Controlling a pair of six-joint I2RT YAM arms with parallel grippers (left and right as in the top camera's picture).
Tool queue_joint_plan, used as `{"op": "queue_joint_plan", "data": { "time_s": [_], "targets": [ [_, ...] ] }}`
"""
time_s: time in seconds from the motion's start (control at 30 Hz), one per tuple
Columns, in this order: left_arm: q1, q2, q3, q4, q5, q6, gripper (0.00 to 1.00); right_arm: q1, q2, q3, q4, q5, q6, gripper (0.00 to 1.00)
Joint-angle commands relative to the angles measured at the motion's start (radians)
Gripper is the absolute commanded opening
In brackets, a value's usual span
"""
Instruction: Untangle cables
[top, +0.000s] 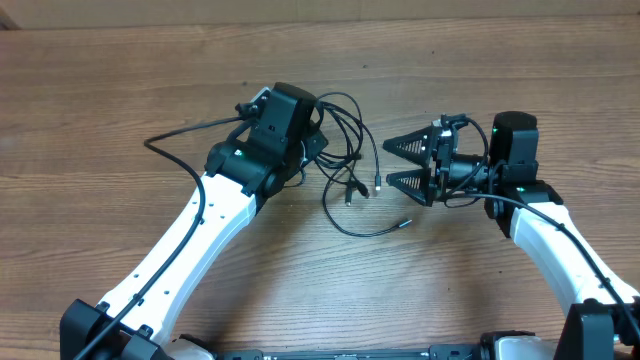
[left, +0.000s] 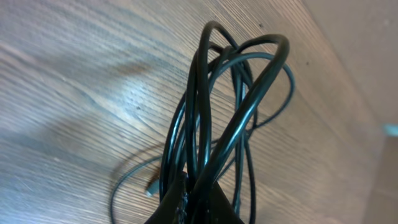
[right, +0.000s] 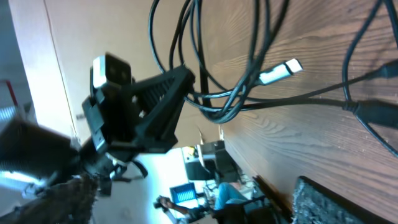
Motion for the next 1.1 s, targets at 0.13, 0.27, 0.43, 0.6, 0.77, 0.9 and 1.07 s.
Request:
{"op": "queue_joint_plan", "data": {
  "time_s": [0.13,0.27,0.43,0.6,0.77,0.9,1.07],
  "targets": [
    [-0.002,-0.021,0.021,0.005,0.087,-0.108,0.04,0.094,0.005,0.014,0.011,0.121,0.125,0.86],
    [-0.002,-0.021,0.021,0.004,0.113,-0.109,0.04,0.151,0.005,0.014,0.012,0.195,0.125,0.84],
    [-0.003,-0.02,0.021,0.003,0.147,-0.109,0.04,0.196,0.005,0.014,0.011,0.265,0.129,0.55],
    [-0.004,-0.02,0.021,0.002,0.166,-0.109,0.04,0.222,0.005,0.014,0.011,0.318,0.129,0.37],
    [-0.008,-0.02,0.021,0.002,0.211,-0.109,0.04,0.23,0.005,0.014,0.011,0.349,0.129,0.37],
    [-0.009,-0.02,0.021,0.002,0.223,-0.11,0.04,0.23,0.005,0.014,0.01,0.383,0.128,0.37],
    [-0.009,-0.02,0.021,0.002,0.264,-0.143,0.04,0.23,0.005,0.014,-0.014,0.43,0.124,0.31]
  ]
}}
